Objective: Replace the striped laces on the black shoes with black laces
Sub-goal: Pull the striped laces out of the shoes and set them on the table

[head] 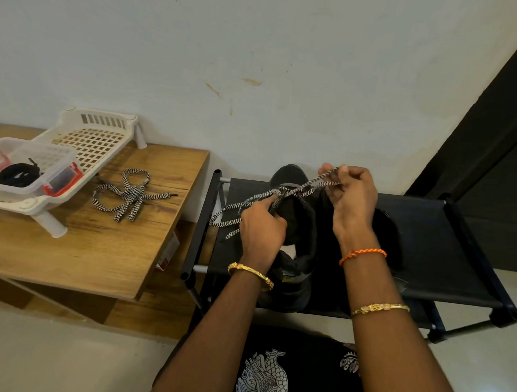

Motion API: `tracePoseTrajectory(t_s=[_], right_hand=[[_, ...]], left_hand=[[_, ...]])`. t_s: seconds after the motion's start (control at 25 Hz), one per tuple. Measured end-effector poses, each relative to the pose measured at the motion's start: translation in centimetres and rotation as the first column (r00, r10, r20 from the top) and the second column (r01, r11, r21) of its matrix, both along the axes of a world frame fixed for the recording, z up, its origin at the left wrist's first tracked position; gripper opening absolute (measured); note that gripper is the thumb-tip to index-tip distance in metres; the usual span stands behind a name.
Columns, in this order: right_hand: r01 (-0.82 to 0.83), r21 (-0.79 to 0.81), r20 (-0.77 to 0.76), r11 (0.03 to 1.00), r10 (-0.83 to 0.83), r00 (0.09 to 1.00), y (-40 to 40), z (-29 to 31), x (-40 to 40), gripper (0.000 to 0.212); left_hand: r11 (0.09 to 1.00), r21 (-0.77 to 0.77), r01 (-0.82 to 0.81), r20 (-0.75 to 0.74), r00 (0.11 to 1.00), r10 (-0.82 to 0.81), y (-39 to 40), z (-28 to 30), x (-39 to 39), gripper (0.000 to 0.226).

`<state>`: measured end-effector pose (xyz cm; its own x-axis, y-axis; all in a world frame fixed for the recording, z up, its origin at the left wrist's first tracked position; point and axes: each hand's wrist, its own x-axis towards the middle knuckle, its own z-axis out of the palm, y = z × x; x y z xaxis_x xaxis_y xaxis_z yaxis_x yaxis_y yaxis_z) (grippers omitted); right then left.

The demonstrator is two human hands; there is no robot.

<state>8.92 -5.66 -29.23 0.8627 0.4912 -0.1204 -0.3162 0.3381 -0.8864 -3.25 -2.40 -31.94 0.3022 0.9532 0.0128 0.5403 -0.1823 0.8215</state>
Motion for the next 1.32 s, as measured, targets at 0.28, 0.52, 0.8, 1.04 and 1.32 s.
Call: tracePoseTrajectory(t_s=[0.28, 0.52, 0.8, 1.04, 1.32], right_hand=[[0.074, -0.473, 0.485, 0.878, 0.189, 0.854, 0.2, -1.3, -0.3, 0.011], [0.270, -0.802, 0.597, 0.533, 0.693, 0.404, 1.5, -2.2, -2.5, 0.018], [0.099, -0.655, 0.605, 0.749, 0.441, 0.663, 0.9, -2.6, -2.0, 0.008], [0.026, -0.245, 0.220, 0.969, 0.029, 0.975, 0.2, -0.7, 0.1, 0.024], [0.097, -0.583, 0.620, 0.806, 0.365, 0.695, -0.1, -1.9, -0.6, 0.009]], left_hand=[[0.999, -0.034, -0.009, -0.010, 1.000, 0.008, 0.0, 0.2, 0.0, 0.045], [0.998, -0.046, 0.031, -0.021, 0.999, -0.032, 0.1, 0.1, -0.1, 0.041], [0.999, -0.036, 0.026, -0.022, 0.999, -0.027, 0.1, 0.0, -0.1, 0.039], [0.999, -0.036, -0.004, -0.015, 1.000, 0.004, 0.1, -0.1, 0.0, 0.043], [1.000, -0.009, 0.020, -0.006, 1.000, -0.020, 0.7, -0.3, 0.1, 0.045]])
